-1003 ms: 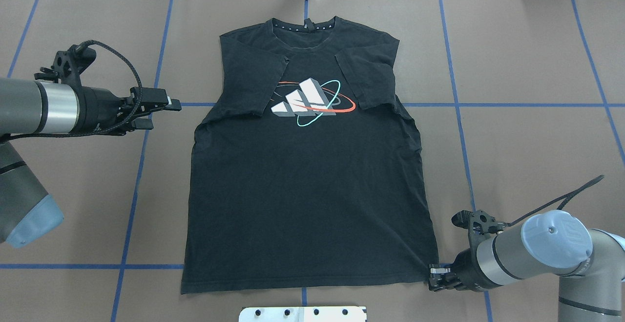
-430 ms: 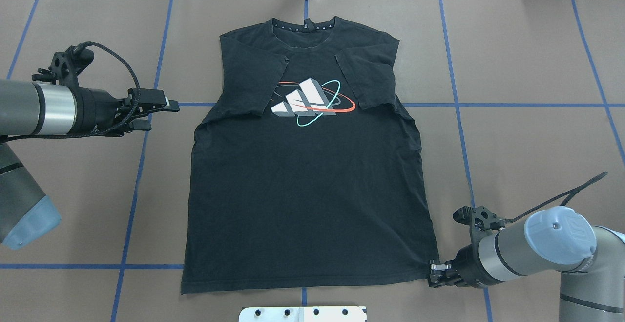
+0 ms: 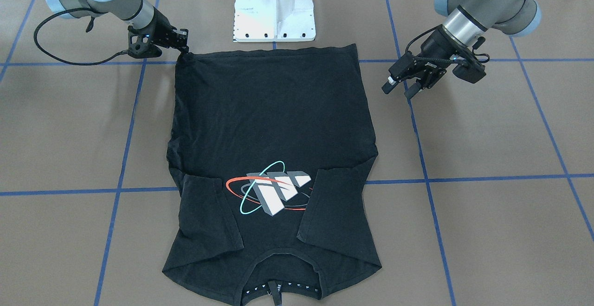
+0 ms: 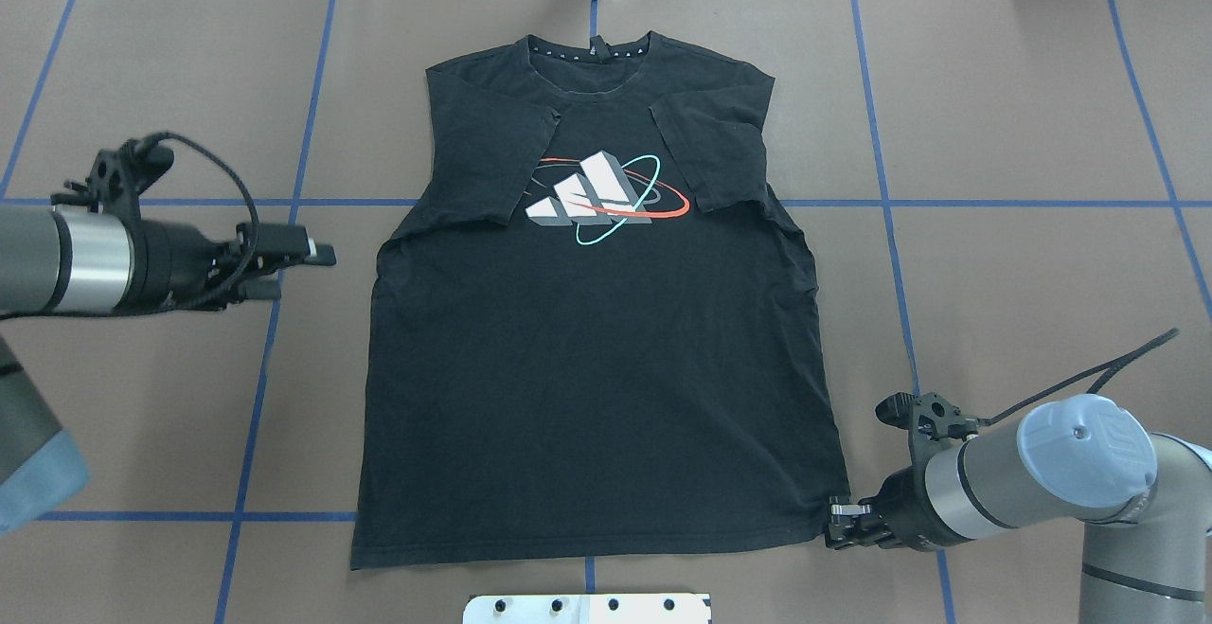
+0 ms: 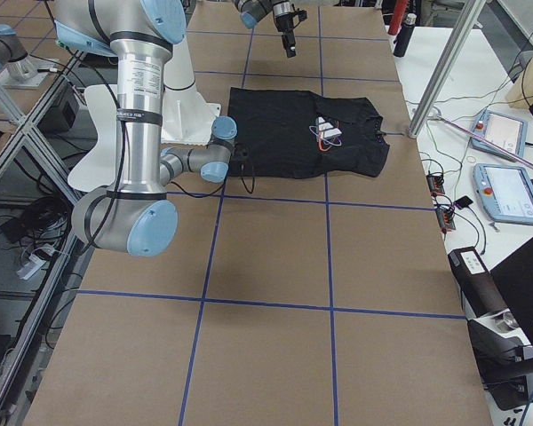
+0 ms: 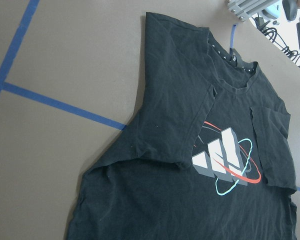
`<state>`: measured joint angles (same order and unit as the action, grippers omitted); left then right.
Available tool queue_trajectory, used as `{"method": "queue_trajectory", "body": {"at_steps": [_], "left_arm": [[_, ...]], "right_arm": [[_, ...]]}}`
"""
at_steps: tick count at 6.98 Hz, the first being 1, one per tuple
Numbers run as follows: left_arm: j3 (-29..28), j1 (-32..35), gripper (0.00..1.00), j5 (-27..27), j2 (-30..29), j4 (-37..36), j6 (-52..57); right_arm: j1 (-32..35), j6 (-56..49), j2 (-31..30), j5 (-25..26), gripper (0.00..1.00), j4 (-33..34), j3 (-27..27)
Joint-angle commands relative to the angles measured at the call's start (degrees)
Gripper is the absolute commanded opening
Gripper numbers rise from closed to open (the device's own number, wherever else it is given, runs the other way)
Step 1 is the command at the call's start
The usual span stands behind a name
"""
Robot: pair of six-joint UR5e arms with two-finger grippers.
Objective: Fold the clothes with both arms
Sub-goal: 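Lower the left gripper to the other hem corner nearest the robot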
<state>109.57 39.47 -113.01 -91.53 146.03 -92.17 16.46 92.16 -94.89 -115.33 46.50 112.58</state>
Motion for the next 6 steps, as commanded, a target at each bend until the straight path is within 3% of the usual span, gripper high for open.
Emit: {"method": "queue_trajectory", "body": {"at_steps": [1, 4, 6], "left_arm": [[1.78, -10.05, 1.0, 5.46, 7.9, 8.95, -6.76], [2.14, -25.1, 1.0, 17.0, 8.56, 9.8, -16.18], [1.88, -31.62, 1.0, 21.58, 8.56, 9.28, -17.96]], "right_arm": [[0.5, -0.05, 1.71, -0.24, 0.0, -0.1, 0.01], [0.94, -0.05, 2.16, -1.38, 0.0, -0.1, 2.64], [1.47, 0.04, 2.16, -1.83, 0.0, -0.1, 2.74]]}}
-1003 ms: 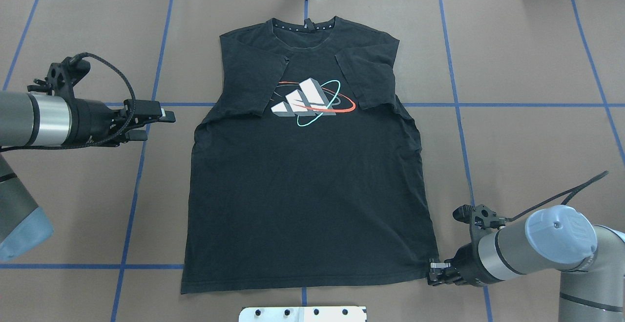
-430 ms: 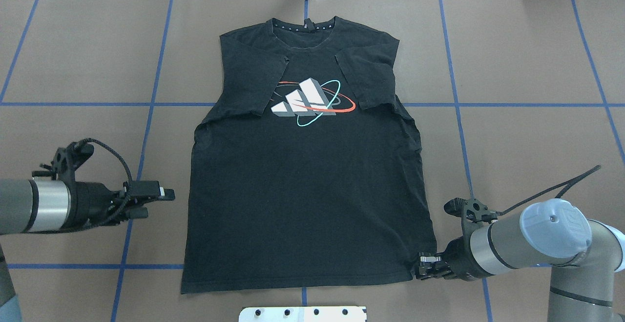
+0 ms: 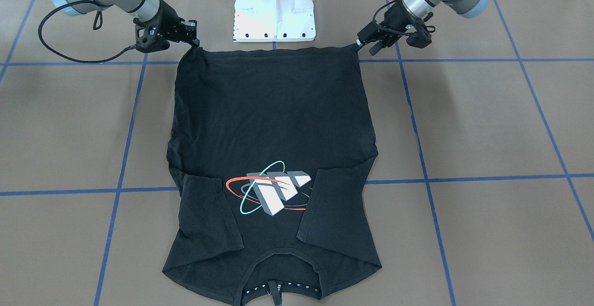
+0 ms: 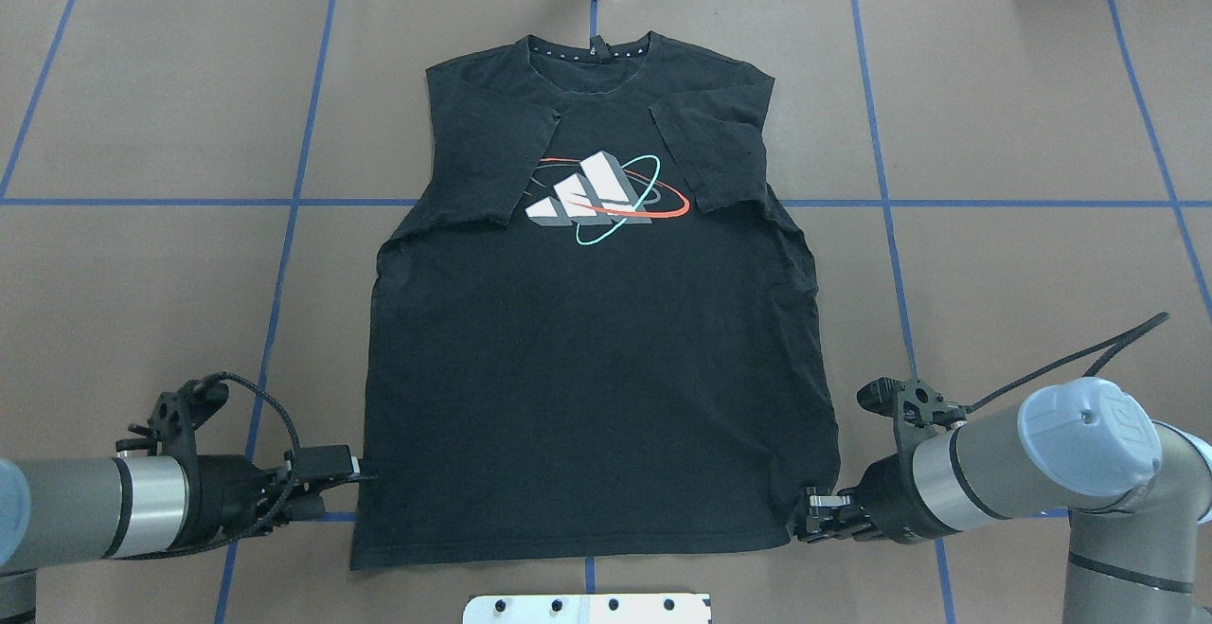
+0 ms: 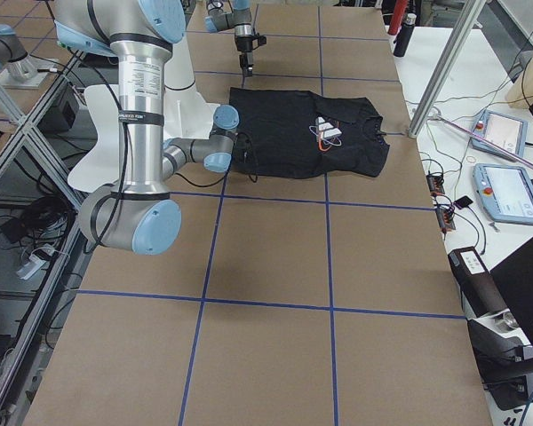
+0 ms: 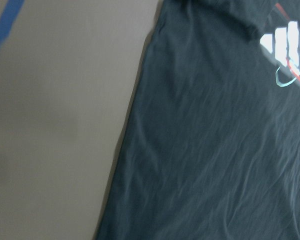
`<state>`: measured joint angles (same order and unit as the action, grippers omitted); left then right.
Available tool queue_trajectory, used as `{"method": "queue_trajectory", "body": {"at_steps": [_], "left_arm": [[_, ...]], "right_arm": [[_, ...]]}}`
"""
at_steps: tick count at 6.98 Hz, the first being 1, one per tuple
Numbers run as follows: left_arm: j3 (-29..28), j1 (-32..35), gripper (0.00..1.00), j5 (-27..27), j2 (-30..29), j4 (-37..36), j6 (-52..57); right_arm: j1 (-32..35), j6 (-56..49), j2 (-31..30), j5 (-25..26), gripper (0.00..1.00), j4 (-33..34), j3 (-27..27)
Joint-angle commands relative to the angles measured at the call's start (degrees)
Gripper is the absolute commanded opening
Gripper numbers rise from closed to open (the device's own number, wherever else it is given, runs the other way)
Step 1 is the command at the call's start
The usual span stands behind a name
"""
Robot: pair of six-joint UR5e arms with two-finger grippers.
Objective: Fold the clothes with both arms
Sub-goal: 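Lower the left gripper to the other hem corner nearest the robot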
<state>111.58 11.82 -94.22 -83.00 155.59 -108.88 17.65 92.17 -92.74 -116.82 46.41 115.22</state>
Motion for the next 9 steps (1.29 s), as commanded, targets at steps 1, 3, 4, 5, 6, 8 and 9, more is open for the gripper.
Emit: {"method": "queue_trajectory", "body": {"at_steps": [1, 3, 4, 5, 6, 8, 9], "left_arm": [[-0.83, -4.43, 1.0, 3.33, -0.23, -0.38, -1.24], [-1.01, -4.88, 0.99, 3.43, -0.58, -2.21, -1.24], [-1.1, -5.75, 0.94, 3.43, -1.19, -3.88, -1.24], [-1.01, -5.93, 0.9, 3.43, -1.8, -4.5, -1.24], [-1.1, -6.19, 0.86, 3.43, -1.98, -4.6, -1.24], [-1.1, -6.46, 0.85, 3.43, -1.99, -4.6, -1.24], [-1.1, -6.46, 0.85, 3.43, -2.16, -5.38, -1.24]], "right_arm": [[0.54, 0.03, 0.01, -0.42, 0.0, 0.0, 0.1], [1.15, 0.03, 0.01, -1.39, 0.0, 0.0, 0.1], [1.24, -0.06, 0.1, -1.48, 0.0, 0.0, 0.1], [1.33, -0.06, 0.1, -1.57, 0.0, 0.0, 0.1], [1.33, -0.06, 0.1, -1.57, 0.0, 0.0, 0.1], [1.77, -0.06, 0.1, -1.83, 0.0, 0.0, 0.1], [2.2, -0.06, 0.1, -2.44, 0.0, 0.0, 0.1]]}}
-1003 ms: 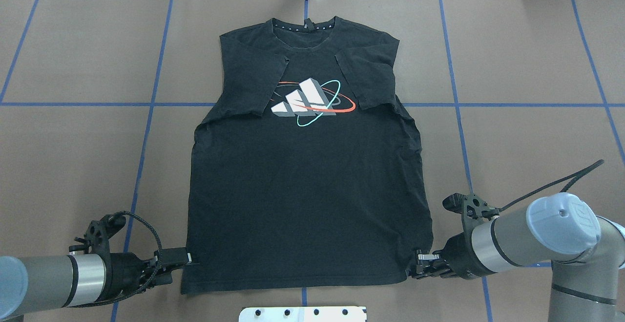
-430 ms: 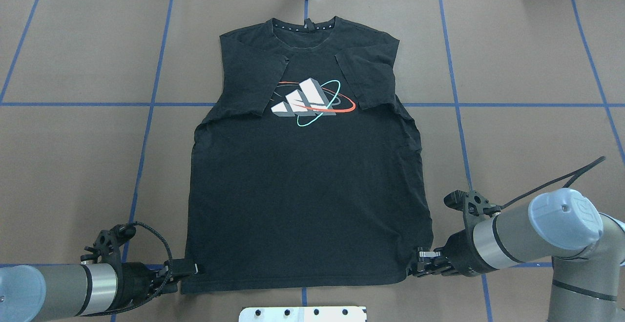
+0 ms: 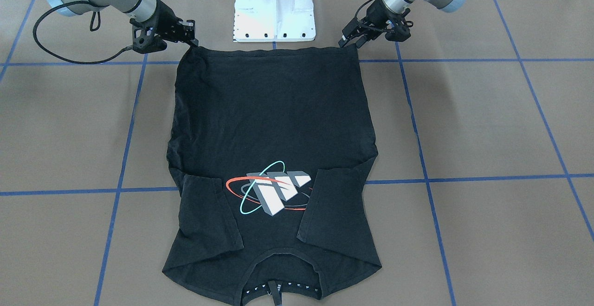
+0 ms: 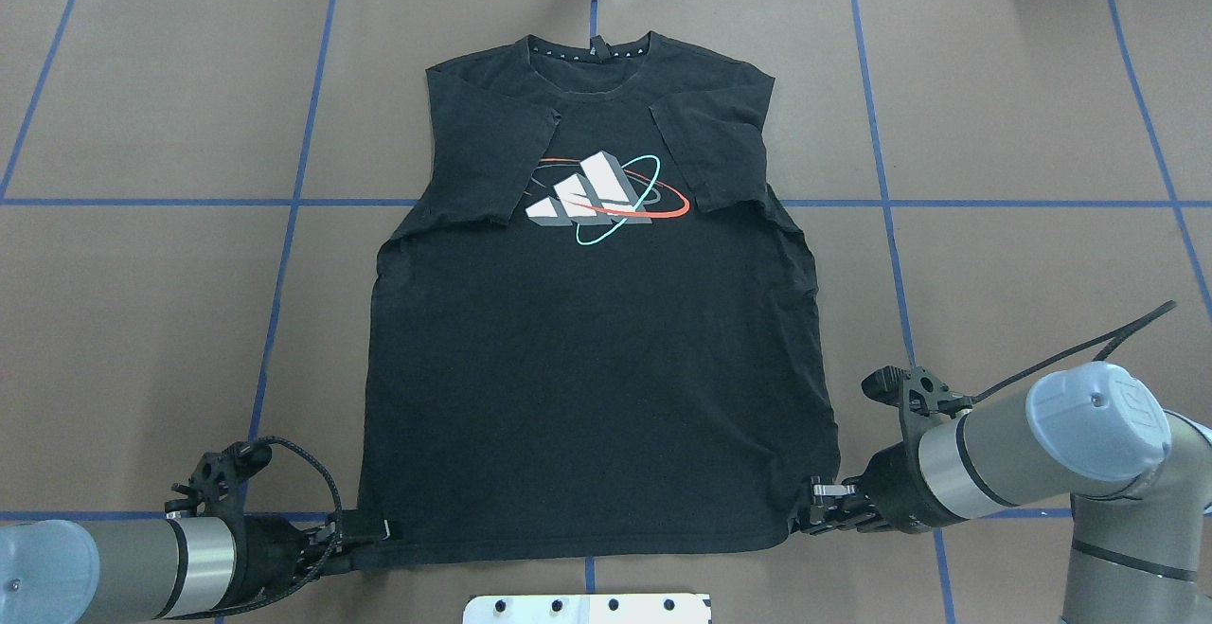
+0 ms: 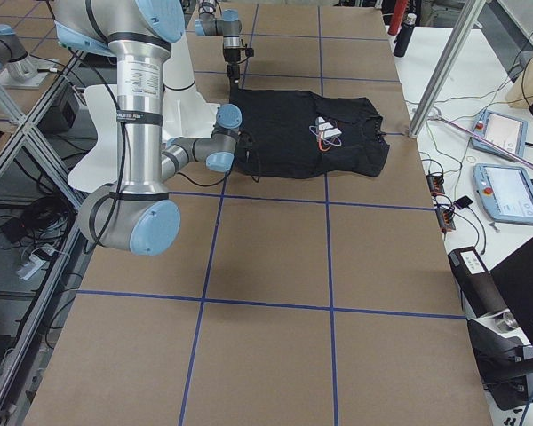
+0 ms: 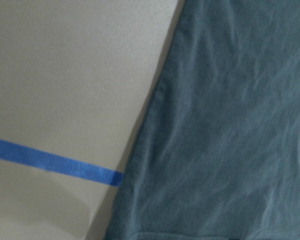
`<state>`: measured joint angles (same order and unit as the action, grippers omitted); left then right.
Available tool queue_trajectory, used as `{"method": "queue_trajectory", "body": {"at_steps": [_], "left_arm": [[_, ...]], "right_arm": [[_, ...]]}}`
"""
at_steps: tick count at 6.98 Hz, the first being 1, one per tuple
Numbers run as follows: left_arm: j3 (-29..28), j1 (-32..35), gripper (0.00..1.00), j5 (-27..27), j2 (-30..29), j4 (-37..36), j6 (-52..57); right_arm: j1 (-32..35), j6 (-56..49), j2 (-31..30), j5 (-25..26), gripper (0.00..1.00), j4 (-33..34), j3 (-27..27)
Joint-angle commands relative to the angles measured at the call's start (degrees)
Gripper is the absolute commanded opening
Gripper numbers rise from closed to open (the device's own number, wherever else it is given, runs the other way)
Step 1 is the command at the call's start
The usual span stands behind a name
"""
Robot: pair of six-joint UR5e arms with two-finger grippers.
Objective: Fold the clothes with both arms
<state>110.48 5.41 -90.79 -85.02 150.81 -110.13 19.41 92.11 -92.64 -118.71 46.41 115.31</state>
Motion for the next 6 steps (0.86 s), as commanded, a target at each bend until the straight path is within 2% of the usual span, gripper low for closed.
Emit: {"method": "queue_trajectory", "body": {"at_steps": [1, 6], "left_arm": [[0.0, -0.05, 0.85, 0.0, -0.06, -0.7, 0.0], [0.0, -0.05, 0.84, -0.09, 0.03, -1.22, 0.0]], "right_arm": [[0.63, 0.0, -0.09, -0.9, 0.0, 0.0, -0.09], [1.07, 0.0, -0.09, -1.61, 0.0, 0.0, -0.09]]}}
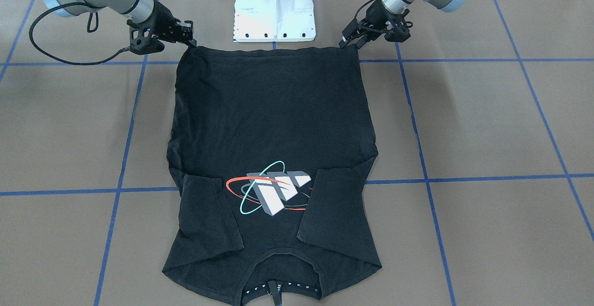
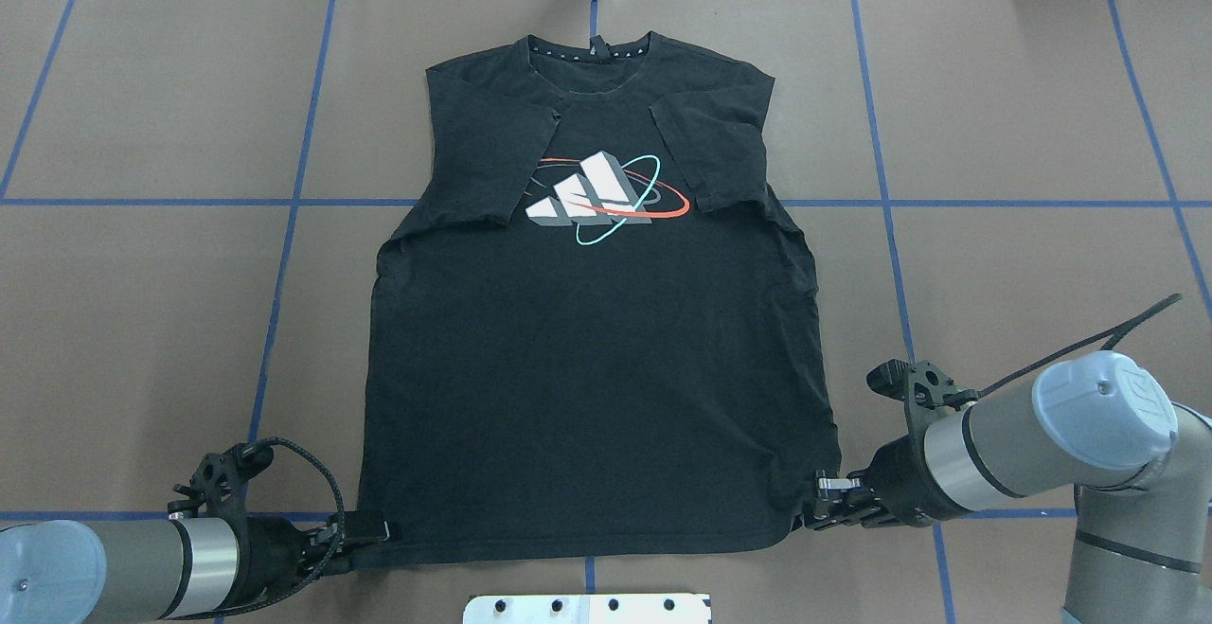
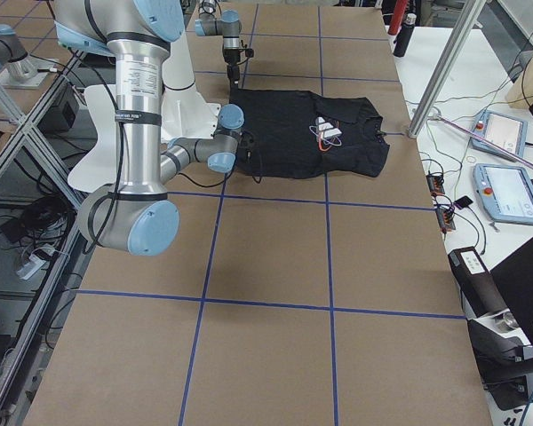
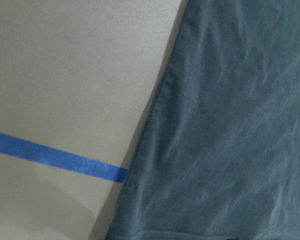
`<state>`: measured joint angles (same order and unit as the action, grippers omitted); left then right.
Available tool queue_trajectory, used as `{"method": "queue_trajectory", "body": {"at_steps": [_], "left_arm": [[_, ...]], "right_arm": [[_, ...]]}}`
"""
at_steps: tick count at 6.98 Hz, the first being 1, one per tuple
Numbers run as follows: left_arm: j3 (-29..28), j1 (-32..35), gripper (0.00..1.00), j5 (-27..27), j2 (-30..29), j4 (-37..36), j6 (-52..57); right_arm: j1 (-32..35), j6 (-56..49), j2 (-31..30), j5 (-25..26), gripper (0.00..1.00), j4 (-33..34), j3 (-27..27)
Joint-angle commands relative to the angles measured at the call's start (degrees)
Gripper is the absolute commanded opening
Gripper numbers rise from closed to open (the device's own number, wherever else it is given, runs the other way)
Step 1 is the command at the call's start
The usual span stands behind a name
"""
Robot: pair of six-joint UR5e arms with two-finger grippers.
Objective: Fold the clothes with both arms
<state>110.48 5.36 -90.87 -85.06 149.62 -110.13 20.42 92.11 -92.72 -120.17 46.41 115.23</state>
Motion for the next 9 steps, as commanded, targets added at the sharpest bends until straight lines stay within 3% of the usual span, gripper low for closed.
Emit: {"method": "queue_trajectory", "body": {"at_steps": [1, 4, 6, 9], "left_arm": [[0.0, 0.0, 0.84, 0.0, 0.24, -0.03, 0.09], [0.09, 0.0, 0.84, 0.0, -0.11, -1.52, 0.09], [0.17, 0.0, 0.73, -0.18, -0.45, -1.61, 0.0], [0.18, 0.0, 0.7, -0.18, -0.63, -1.7, 0.0]], "right_arm": [[0.06, 0.0, 0.0, -0.24, 0.0, 0.0, 0.0], [0.06, 0.0, 0.0, -0.24, 0.0, 0.0, -0.09], [0.15, 0.0, 0.0, -0.24, 0.0, 0.0, 0.0], [0.24, 0.0, 0.0, -0.33, 0.0, 0.0, -0.09]]}}
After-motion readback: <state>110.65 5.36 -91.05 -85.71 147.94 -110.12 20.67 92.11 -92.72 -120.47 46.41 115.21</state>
